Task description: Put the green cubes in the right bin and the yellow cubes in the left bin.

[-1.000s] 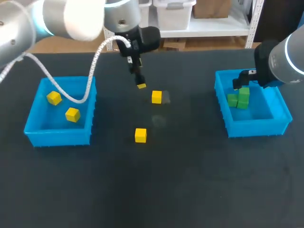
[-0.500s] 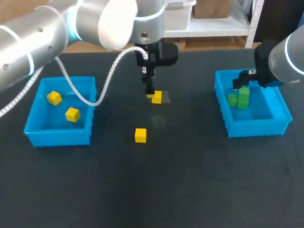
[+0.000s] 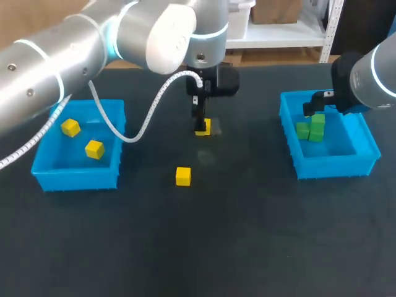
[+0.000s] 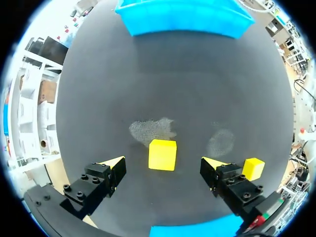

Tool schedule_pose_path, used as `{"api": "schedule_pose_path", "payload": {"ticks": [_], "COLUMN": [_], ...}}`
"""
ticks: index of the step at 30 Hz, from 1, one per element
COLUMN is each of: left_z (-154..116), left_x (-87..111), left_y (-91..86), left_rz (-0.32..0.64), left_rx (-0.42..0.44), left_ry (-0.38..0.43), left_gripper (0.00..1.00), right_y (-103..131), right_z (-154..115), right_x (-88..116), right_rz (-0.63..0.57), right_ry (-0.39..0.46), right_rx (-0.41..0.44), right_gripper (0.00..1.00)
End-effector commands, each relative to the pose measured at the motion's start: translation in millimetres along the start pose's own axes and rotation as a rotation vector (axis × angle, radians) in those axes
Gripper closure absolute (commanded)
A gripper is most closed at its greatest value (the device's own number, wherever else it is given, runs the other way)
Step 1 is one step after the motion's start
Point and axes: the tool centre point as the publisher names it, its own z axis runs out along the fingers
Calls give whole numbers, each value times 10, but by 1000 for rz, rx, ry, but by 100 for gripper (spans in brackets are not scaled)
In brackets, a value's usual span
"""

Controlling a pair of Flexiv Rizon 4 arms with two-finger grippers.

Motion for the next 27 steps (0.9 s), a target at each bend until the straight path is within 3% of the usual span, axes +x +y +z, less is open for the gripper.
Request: {"api": "schedule_pose_path", "payload": {"ticks": [1, 9, 10, 11, 12, 21, 27], "left_z": [93, 202, 209, 215, 220, 273, 27], "left_x": [-9, -54, -64, -72, -77, -109, -30], "left_y": [17, 39, 42, 47, 50, 126, 255], "left_rz": [-5, -32, -40, -49, -49, -148, -276], "left_rx": [-6, -23, -27, -38, -40, -134, -151], "left_ry": [16, 27, 29, 30, 31, 26, -23], "left_gripper": [0, 0, 18, 67, 100, 100, 100], "right_y": [-1, -1, -1, -1, -1, -1, -1], "right_z": [-4, -4, -4, -4, -4, -4, -4], "right_x": [15, 15, 15, 15, 15, 15, 15], "right_rz": [0, 0, 0, 0, 0, 0, 0], "right_ry": [-6, -6, -6, -6, -6, -6, -6], "right_rx": [2, 2, 2, 2, 2, 2, 2], "right_gripper": [0, 0, 0, 0, 0, 0, 0]}}
